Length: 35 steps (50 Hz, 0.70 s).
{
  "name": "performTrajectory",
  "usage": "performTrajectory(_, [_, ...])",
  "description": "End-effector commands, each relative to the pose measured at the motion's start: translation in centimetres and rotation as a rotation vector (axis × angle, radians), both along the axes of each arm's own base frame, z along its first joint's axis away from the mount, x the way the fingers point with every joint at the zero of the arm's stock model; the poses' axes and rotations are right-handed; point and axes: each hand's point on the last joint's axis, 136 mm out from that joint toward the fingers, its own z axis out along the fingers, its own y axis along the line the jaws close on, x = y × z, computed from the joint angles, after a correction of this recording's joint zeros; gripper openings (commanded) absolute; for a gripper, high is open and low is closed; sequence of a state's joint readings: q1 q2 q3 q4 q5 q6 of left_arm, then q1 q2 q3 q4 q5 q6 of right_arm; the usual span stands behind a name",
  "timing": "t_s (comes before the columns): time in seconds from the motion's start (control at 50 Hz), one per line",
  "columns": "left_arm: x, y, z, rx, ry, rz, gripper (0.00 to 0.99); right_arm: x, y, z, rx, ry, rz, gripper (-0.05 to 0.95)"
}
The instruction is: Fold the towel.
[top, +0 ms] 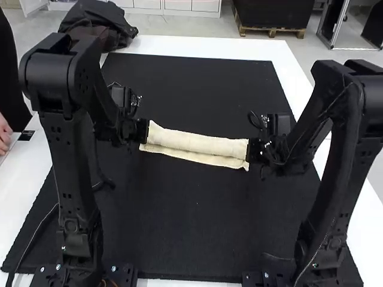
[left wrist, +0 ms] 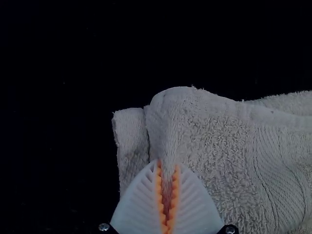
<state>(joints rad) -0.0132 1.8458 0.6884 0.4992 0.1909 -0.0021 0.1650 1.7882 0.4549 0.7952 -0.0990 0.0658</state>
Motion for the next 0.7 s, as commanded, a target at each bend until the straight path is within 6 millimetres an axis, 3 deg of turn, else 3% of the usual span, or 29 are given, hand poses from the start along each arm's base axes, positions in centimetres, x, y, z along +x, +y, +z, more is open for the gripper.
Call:
performTrajectory(0.0, [-0.1,0.7,-0.5,-0.005,0.01,0.037,0.19,0.4,-1.3,-0.1,-0.029,-0.01,-0.042,-0.01])
performTrajectory(0.06, [-0.1,0.7,-0.5,-0.007,0.009,0.039,0.374,0.4,-1.3,-0.1,-0.029,-0.01,-0.042,-0.01])
performTrajectory(0.2, [-0.1,0.7,-0.5,-0.02,0.011,0.049,0.648,0.5,-1.3,0.1,-0.027,-0.016,-0.043,-0.01])
performTrajectory(0.32, [0.0,0.7,-0.4,-0.027,0.011,0.054,0.808,0.6,-1.3,0.3,-0.023,-0.027,-0.044,0.0])
performTrajectory(0.44, [0.1,0.7,-0.3,-0.034,0.01,0.061,0.828,0.8,-1.3,0.6,-0.015,-0.036,-0.049,0.02])
performTrajectory(0.5, [0.2,0.8,-0.2,-0.039,0.007,0.071,0.877,1.0,-1.4,0.9,-0.004,-0.049,-0.058,0.16])
performTrajectory(0.54, [0.4,0.8,0.1,-0.039,-0.002,0.074,0.885,1.1,-1.4,1.0,0.008,-0.049,-0.066,0.38])
performTrajectory(0.56, [0.5,0.8,0.2,-0.041,-0.005,0.075,0.885,1.1,-1.3,1.1,0.011,-0.052,-0.068,0.44])
performTrajectory(0.68, [1.0,1.0,1.1,-0.041,-0.026,0.085,0.9,1.5,-1.3,1.8,0.035,-0.063,-0.082,0.68])
